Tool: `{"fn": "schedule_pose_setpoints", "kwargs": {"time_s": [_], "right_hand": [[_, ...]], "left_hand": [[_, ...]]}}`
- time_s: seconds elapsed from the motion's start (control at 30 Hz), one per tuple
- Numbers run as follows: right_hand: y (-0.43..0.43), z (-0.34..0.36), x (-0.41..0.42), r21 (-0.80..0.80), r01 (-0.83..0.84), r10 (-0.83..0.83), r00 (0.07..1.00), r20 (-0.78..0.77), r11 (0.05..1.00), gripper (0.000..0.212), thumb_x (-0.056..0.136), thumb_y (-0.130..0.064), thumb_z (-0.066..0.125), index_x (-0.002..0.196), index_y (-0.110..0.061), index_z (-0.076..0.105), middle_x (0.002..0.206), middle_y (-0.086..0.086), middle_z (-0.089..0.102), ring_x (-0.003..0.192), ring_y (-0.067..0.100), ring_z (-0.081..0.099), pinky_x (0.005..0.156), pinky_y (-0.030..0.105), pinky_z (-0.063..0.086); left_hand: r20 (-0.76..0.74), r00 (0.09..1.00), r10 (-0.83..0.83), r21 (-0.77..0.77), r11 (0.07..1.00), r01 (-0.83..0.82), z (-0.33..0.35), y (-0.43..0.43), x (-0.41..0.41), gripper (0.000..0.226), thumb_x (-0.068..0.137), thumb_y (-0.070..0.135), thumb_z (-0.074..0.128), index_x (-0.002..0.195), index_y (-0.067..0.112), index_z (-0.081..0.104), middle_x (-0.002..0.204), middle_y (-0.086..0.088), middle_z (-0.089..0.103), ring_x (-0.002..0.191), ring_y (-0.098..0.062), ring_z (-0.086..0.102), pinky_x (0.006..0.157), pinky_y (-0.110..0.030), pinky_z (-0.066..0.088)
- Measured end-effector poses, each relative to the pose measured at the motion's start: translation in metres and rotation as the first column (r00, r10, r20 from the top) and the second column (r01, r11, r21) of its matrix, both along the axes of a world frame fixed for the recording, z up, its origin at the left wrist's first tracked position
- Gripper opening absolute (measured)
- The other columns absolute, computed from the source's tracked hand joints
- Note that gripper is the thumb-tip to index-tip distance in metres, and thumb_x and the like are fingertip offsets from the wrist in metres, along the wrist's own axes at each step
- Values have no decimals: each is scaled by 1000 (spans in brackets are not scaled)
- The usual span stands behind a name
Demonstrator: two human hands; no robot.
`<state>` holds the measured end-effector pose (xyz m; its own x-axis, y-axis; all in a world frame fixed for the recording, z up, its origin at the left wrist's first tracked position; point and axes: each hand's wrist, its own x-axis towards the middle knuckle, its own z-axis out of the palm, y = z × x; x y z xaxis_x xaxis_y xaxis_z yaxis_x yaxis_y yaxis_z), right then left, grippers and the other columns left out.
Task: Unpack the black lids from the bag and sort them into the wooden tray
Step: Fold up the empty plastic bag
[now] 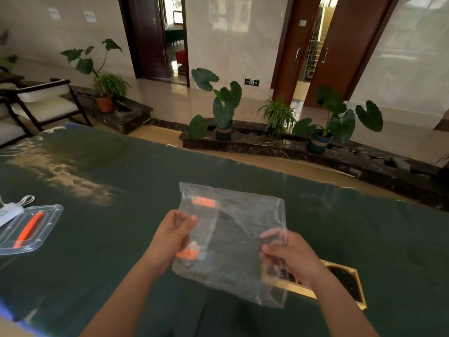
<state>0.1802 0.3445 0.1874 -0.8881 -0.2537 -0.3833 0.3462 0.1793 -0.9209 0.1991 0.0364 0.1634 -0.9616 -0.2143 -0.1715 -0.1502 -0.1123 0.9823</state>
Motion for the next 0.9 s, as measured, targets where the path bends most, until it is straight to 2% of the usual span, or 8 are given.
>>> {"fn": "schedule_pose_setpoints", "kwargs": {"time_s": [0.23,0.3,0.43,0.6,0.7,0.77,0.83,0.9], "right_hand": [[24,11,1,-258,-222,219,975,-43,940,36,94,8,62,127,-3,68,117,26,75,88,31,75,73,35,62],[27,15,-1,-265,-232,220,973,-76,936,19,95,12,58,105,9,74,107,28,76,80,32,76,63,33,63],[23,18,2,-316,-122,91,990,-109,941,47,87,28,45,60,0,71,112,32,75,105,46,72,73,39,65],[28,27,9,-99,-184,141,929,-341,978,39,83,28,43,58,8,66,110,19,78,111,38,70,85,38,61],[19,54,7,58,-329,323,855,-406,943,36,83,27,45,60,8,66,108,11,79,107,30,73,89,37,61],[5,68,3,154,-414,441,808,-391,897,33,84,23,50,63,5,68,109,8,79,107,26,74,93,37,60],[-9,75,-3,150,-450,471,791,-391,881,29,87,20,53,71,4,71,109,10,79,107,29,74,93,39,60],[-16,72,-9,-118,-364,299,880,-368,924,18,95,10,56,101,6,72,118,18,76,110,35,73,93,44,62]], "left_hand": [[-136,960,-244,383,881,279,1,-35,19,45,62,8,90,100,4,67,77,-17,58,57,-23,57,50,-28,49],[-172,964,-201,337,908,249,3,-38,21,43,50,12,97,80,1,68,85,-17,64,67,-23,64,59,-29,56],[-143,965,-222,367,893,260,-2,-45,29,35,40,6,97,60,-2,68,103,-19,68,85,-31,71,69,-39,62],[-127,933,-337,498,792,354,10,-64,33,40,68,19,78,98,-7,74,142,-36,53,123,-46,58,100,-56,51],[41,849,-527,-80,845,529,57,-48,22,63,79,47,73,136,23,63,146,-1,60,134,-20,55,114,-47,40],[261,678,-687,-428,547,719,88,-11,15,65,81,53,75,141,38,54,142,20,58,131,1,53,111,-30,42],[348,553,-757,-531,327,782,97,24,12,52,80,43,80,126,29,62,123,14,68,112,-4,64,99,-32,52],[263,572,-776,-481,409,776,90,39,10,22,83,19,80,100,14,67,97,0,74,85,-11,71,80,-38,58]]}}
